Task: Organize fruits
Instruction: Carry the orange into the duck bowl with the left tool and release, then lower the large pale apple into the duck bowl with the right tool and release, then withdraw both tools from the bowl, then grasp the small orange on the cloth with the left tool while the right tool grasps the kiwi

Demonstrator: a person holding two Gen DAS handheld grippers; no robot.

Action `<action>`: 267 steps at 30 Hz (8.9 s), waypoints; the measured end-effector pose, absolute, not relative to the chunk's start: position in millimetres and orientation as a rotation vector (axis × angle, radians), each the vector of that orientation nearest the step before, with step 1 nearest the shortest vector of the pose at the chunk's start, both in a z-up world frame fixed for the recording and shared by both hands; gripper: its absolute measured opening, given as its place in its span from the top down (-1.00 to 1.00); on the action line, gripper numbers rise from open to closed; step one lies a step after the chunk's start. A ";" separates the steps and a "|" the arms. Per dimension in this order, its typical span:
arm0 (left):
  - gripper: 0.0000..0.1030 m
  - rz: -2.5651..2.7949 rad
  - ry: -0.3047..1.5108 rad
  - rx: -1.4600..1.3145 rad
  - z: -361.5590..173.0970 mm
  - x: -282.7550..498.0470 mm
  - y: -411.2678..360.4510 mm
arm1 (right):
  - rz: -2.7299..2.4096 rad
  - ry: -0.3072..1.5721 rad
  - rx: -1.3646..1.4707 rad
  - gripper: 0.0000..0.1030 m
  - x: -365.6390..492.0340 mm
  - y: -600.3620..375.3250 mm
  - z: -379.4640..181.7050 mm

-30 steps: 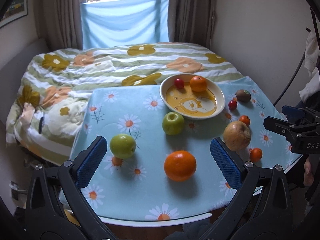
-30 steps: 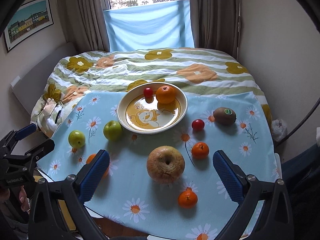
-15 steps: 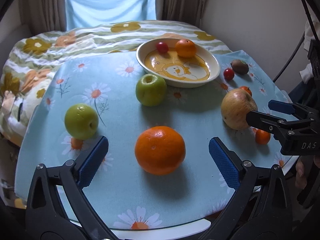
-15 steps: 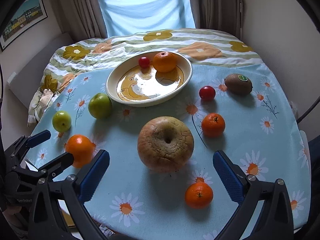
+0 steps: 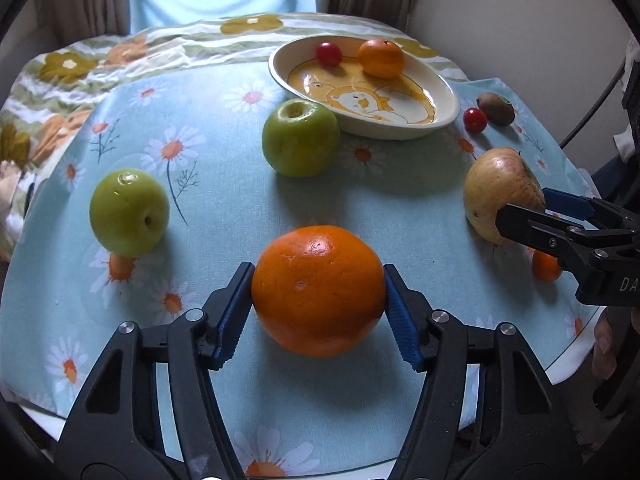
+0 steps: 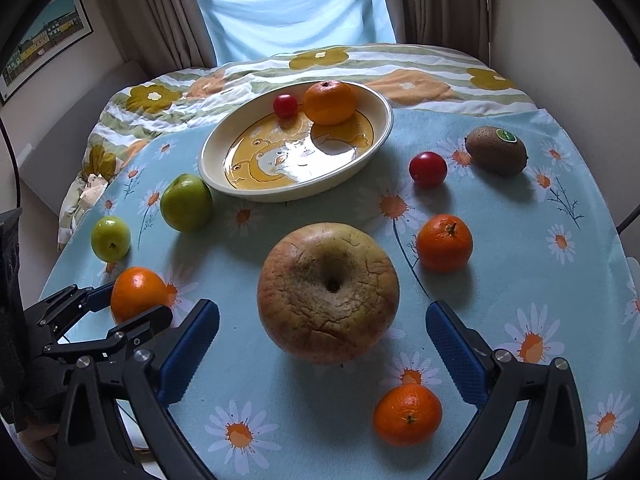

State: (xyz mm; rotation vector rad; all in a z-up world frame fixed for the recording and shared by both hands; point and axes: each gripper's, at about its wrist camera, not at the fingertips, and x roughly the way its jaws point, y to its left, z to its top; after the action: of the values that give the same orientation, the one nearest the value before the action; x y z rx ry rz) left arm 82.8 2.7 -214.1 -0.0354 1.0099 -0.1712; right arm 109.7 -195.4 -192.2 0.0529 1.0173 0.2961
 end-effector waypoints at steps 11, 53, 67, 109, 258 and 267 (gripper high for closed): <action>-0.30 -0.150 1.019 -0.031 -213.1 75.1 5.3 | 0.300 1.030 0.053 -0.86 122.7 -196.4 -198.9; -0.29 -0.025 0.802 -0.086 -77.4 127.4 0.5 | 0.493 0.922 -0.048 -0.35 159.2 -204.8 -92.9; -0.29 -0.151 0.869 -0.001 -100.5 221.7 -7.0 | 0.430 0.931 -0.008 -0.35 211.4 -200.6 -96.1; -1.00 -0.302 0.909 0.118 -129.9 276.7 0.5 | 0.219 0.996 0.083 -0.35 244.2 -209.7 -120.4; 0.20 -0.066 1.234 -0.081 -217.3 99.5 -199.1 | 0.649 1.054 -0.329 -0.01 287.0 -321.6 -217.4; 0.20 -0.065 1.210 -0.076 -205.7 100.6 -195.4 | 0.641 1.056 -0.312 0.05 285.1 -324.9 -213.4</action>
State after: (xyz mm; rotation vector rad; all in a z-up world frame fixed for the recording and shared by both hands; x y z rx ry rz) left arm 100.6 -195.4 -205.7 -0.0765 1.2101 -0.0655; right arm 285.1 -324.9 -213.4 -0.3124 1.0565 0.6410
